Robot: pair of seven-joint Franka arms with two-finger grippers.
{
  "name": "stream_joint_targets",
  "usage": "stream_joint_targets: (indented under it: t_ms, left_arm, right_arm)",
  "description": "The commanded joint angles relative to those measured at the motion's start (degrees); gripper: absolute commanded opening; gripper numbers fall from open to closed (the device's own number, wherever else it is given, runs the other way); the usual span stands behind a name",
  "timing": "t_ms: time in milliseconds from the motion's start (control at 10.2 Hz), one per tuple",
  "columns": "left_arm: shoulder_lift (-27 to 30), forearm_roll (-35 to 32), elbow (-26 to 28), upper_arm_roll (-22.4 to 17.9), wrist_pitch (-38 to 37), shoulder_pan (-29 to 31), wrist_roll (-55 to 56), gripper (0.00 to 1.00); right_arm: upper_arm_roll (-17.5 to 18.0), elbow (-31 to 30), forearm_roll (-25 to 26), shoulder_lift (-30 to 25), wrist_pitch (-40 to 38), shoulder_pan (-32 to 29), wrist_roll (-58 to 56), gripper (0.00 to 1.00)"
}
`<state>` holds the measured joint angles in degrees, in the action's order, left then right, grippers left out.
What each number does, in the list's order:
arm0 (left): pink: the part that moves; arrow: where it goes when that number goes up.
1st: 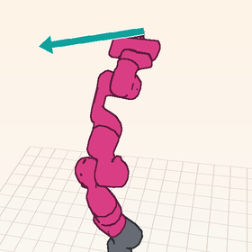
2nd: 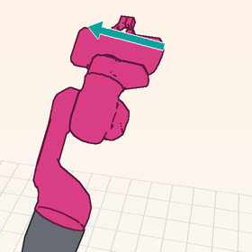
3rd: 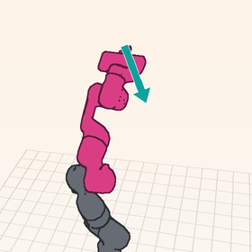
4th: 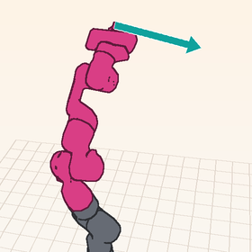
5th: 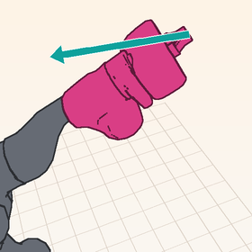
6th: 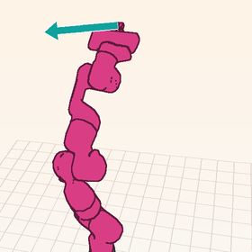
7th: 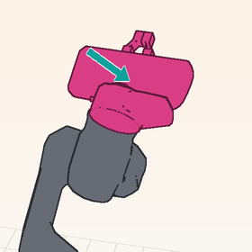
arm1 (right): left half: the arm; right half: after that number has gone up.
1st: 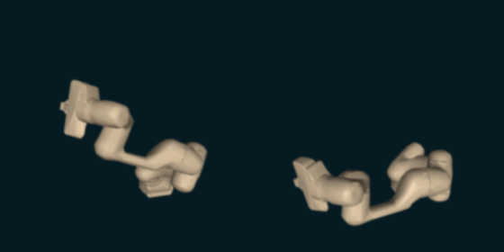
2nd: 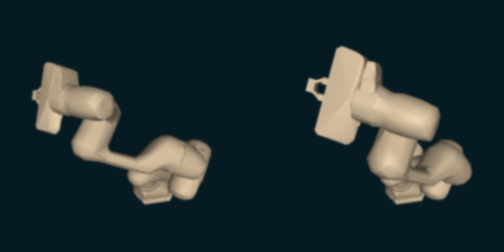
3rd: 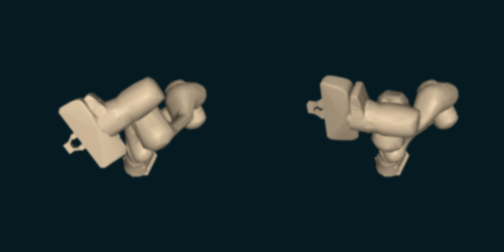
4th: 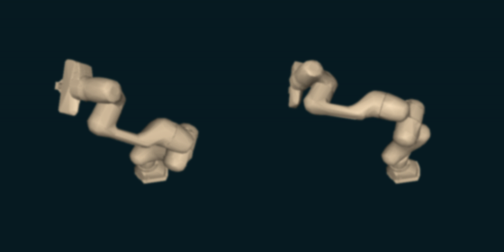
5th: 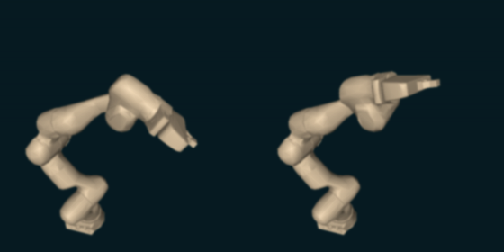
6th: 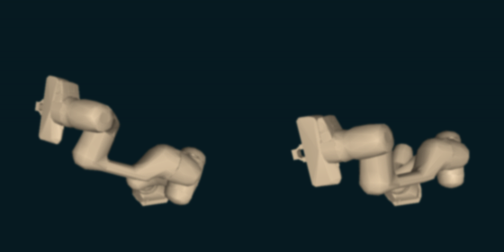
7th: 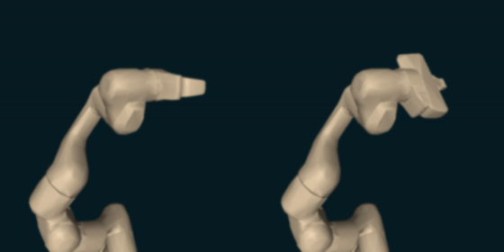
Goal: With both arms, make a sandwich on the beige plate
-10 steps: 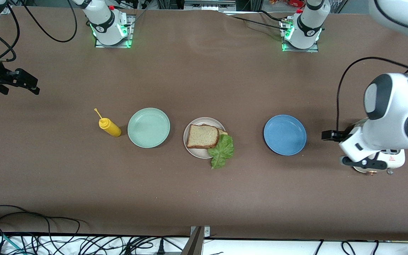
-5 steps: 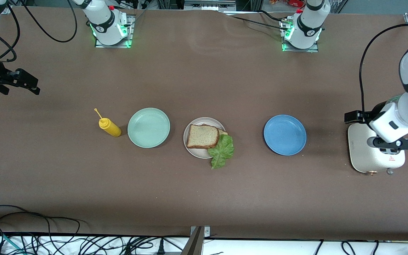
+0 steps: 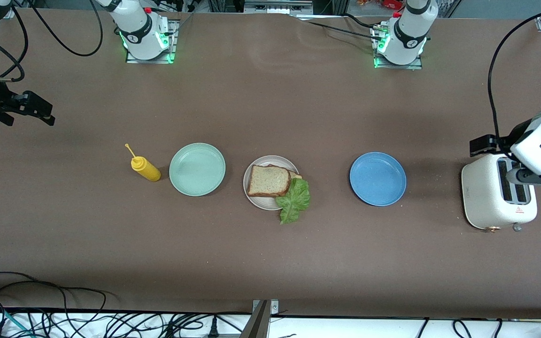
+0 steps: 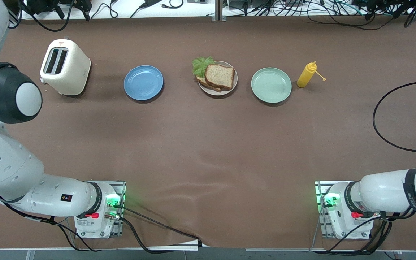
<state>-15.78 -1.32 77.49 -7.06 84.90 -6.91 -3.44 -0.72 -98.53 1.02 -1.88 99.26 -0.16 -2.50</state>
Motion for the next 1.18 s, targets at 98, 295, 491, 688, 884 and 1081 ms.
stream_joint_targets:
  t_ms: [98,295,491,688,884,1081]
  left_arm:
    - [8.74,-0.97,11.01,7.92,3.87,6.54,1.15,1.0]
    - [10.23,-0.97,10.84,8.29,3.79,6.73,1.15,1.0]
    - [12.43,-0.97,11.02,8.56,2.83,6.64,1.15,1.0]
    - [12.79,-1.14,11.02,8.56,1.42,6.56,1.15,1.0]
    - [12.09,-0.97,9.97,8.47,-1.12,6.47,1.15,1.0]
    - [12.08,-0.88,9.88,8.47,-1.22,6.47,1.15,1.0]
  right_arm:
    - [0.1,0.79,-0.85,0.03,-0.29,-0.1,0.39,1.0]
    - [0.1,0.79,-0.76,-0.05,-0.38,-0.1,0.21,1.0]
    - [0.36,0.88,-0.76,0.03,-0.29,-0.1,0.3,1.0]
    - [0.37,0.88,-0.76,0.12,-0.29,-0.1,0.39,1.0]
    - [0.19,0.88,-0.76,0.12,-0.29,-0.19,0.39,1.0]
    - [0.19,0.88,-0.76,0.12,-0.29,-0.19,-0.05,1.0]
